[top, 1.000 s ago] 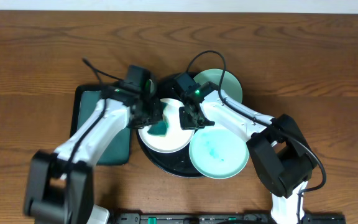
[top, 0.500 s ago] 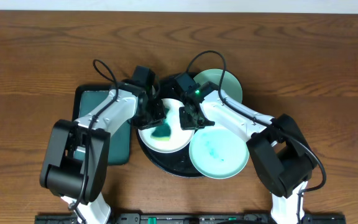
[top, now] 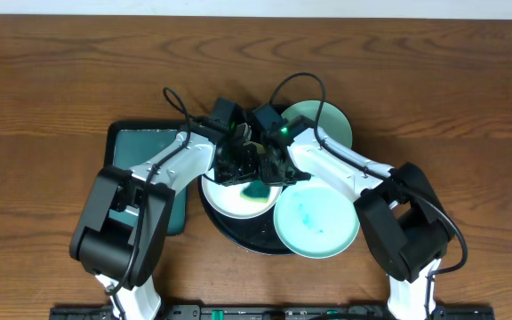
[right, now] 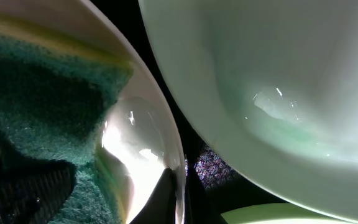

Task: Clean dirty plates on tray and stack at the side
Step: 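Scrub the white plate surface with the sponge in the left gripper, then return the sponge to the basin with the left gripper and release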

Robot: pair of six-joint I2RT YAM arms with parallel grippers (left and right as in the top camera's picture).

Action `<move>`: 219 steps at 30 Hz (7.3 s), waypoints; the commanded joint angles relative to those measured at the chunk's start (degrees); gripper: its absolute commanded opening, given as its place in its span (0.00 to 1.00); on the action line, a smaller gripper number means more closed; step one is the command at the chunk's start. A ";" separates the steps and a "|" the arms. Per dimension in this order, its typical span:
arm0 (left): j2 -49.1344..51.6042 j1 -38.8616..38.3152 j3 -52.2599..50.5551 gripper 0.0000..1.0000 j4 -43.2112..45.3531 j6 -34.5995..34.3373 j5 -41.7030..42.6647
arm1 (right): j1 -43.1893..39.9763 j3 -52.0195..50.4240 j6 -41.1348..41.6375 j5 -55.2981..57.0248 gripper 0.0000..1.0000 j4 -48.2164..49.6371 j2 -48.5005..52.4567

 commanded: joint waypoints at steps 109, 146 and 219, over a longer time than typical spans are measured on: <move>-2.95 8.55 -0.70 0.07 -9.62 7.56 -21.66 | -3.43 -1.46 9.11 -20.74 0.02 11.19 0.96; -2.95 15.15 -0.66 0.07 -0.02 2.75 12.52 | -3.43 -1.46 8.39 -20.68 0.01 9.62 0.96; 0.02 28.24 5.18 0.17 -24.52 4.98 -36.11 | -3.41 -1.46 2.40 -20.92 0.01 6.97 0.96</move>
